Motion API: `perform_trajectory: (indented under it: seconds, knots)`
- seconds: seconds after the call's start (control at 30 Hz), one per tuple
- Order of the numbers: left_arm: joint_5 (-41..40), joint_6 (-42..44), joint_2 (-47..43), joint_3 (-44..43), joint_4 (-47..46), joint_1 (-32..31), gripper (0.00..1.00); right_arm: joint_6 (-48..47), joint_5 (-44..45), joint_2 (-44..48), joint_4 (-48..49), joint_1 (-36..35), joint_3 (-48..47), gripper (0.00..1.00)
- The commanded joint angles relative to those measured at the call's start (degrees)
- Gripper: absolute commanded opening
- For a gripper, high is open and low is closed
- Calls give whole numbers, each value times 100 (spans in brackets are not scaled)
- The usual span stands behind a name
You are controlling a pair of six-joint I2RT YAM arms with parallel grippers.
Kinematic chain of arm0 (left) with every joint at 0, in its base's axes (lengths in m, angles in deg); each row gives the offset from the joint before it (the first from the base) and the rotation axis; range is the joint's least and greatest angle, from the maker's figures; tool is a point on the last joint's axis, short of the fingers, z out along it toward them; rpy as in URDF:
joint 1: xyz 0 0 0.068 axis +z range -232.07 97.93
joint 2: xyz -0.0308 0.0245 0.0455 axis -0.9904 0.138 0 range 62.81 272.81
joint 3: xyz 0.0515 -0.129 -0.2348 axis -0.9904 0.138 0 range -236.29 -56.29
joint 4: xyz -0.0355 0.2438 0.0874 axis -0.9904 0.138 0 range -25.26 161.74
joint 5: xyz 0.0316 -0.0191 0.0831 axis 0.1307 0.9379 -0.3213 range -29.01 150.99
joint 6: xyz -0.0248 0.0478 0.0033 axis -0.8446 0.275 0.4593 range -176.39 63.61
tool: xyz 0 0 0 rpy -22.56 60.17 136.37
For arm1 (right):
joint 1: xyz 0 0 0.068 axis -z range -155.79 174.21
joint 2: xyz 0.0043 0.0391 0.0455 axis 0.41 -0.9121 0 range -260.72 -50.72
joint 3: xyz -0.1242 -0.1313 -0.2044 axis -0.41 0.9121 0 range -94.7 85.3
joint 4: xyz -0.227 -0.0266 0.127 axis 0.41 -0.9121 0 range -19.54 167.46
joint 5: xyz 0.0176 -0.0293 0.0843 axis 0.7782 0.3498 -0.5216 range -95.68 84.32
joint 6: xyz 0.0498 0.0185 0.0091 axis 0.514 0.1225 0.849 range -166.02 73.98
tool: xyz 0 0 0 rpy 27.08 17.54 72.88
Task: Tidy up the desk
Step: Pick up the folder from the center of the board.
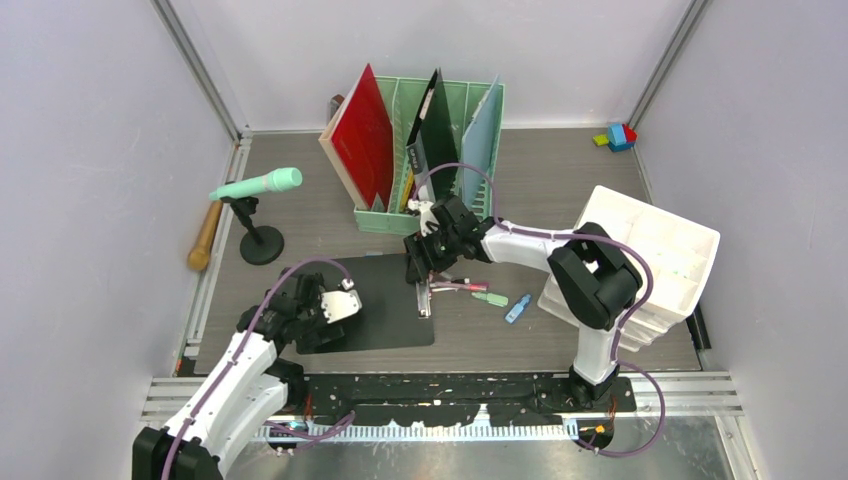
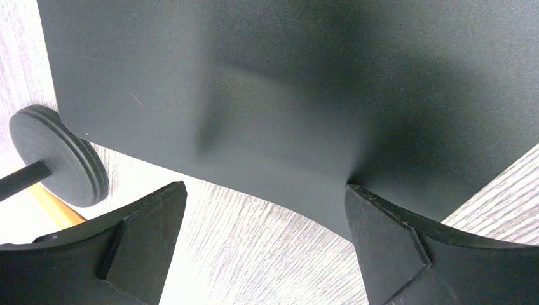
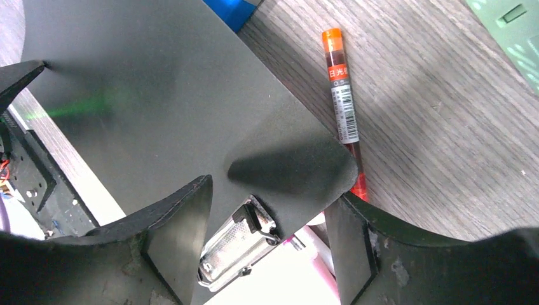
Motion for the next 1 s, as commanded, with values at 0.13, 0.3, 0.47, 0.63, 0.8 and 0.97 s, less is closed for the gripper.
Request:
perform_trajectory:
  seconds: [0.13,0.3,0.47,0.63,0.8,0.97]
  knots:
    - [44,11,4,216,-88,23,100,174,-754,742,224,-76,-127,52]
    - [21,-5,-33,162,-2,24,100,215,-950,1031,214,-76,-62,36]
    - [5,-12,-110,21,155,28,100,62,-1088,1285,9,-79,-54,24]
    - [118,-115,-178,-374,451,25,100,22,-1181,1492,-160,-76,-89,9]
    - [502,-154,-273,-1060,1131,24,100,-22,-1183,1765,-468,-76,-247,1]
    - [866,-227,-339,-2231,1844,21,100,85,-1404,1966,-1072,-49,-635,1]
